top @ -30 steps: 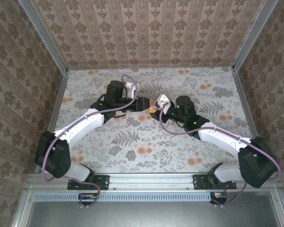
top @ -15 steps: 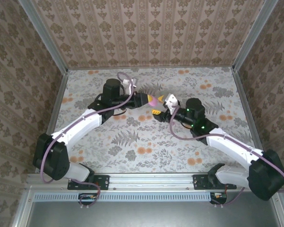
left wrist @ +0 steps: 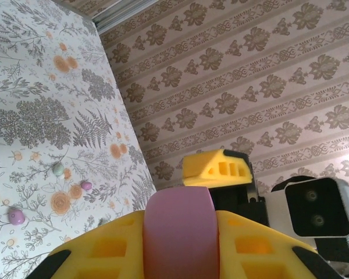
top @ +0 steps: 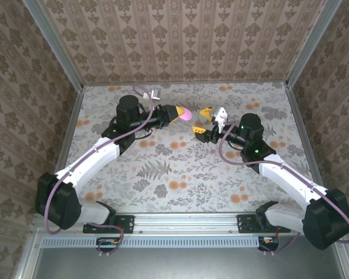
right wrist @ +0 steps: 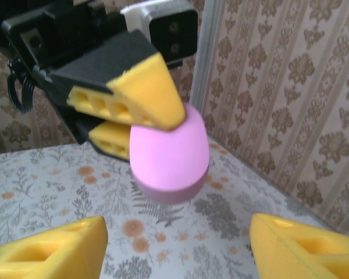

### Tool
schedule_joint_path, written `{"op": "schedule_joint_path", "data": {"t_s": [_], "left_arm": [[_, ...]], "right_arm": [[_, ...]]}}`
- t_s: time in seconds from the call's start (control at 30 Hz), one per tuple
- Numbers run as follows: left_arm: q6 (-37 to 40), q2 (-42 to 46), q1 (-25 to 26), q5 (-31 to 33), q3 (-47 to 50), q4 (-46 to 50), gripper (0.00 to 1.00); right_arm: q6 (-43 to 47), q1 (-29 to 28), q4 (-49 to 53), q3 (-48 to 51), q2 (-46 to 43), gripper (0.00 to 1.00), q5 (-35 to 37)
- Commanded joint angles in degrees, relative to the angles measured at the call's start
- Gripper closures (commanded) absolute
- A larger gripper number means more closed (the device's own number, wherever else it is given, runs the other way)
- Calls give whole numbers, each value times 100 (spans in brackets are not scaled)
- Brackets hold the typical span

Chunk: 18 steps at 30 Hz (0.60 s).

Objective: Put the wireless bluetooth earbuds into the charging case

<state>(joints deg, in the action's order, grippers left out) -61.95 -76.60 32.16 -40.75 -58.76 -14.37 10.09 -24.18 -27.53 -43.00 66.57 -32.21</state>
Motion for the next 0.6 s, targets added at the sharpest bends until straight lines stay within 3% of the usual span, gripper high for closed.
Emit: {"op": "schedule_joint_path", "data": {"t_s": [0.0,0.57], "left_arm": [[-166,180,18,-108,40,-321,86],[-96,176,27,-142,69,-365,86]], "right_arm": [[-73,-94,-372,-310,221,33,-247],[-95,-297,-958,-656,831,45,-214]]}}
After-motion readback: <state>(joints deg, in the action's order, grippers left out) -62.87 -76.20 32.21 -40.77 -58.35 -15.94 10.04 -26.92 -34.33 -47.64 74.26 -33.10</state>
